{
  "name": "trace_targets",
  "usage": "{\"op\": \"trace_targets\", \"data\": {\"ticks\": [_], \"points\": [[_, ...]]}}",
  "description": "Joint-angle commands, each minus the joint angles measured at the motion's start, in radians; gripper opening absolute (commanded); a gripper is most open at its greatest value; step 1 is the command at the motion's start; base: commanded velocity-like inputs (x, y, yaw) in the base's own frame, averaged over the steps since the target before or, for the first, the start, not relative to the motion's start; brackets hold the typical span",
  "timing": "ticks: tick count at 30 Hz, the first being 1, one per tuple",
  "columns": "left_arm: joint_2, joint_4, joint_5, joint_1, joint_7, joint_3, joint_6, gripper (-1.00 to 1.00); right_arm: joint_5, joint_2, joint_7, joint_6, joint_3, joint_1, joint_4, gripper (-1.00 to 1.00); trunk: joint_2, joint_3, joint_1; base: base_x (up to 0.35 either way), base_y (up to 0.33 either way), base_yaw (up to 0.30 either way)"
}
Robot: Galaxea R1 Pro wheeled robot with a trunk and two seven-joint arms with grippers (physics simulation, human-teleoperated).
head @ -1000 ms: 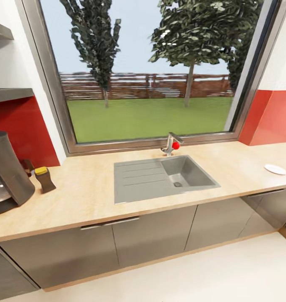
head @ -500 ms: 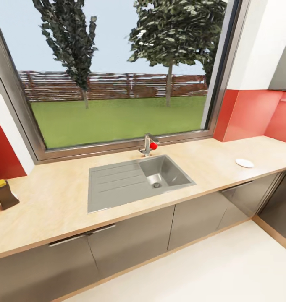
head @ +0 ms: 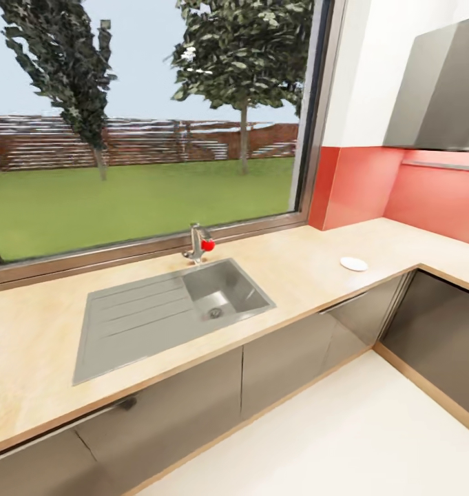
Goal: Set up a coffee station on the kitchen countertop: keep the coffee maker on the countertop, move the bottle of coffee from the kitchen shelf to the counter next to the coffee maker, place a paper coffee filter on top of the coffee maker, put the saucer next to the coffee maker with the coffee cup on the saucer, and place the electric kettle next to the coffee maker.
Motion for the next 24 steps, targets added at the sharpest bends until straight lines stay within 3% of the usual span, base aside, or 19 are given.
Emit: {"op": "trace_targets", "data": {"ticks": [1,24], "points": [[-0.002,-0.003,-0.007,0.000,-0.008,0.008,0.004,1.00,-0.011,0.000,0.001,-0.004,0.001,-0.001,0.001,1.00,-0.002,-0.002,0.001,0.181,-0.229,-0.268],[-0.022,-0.003,-0.011,0.000,-0.008,0.008,0.004,1.00,-0.010,0.001,0.001,-0.005,0.001,-0.001,0.001,1.00,-0.002,-0.001,0.001,0.183,-0.238,-0.292]]}}
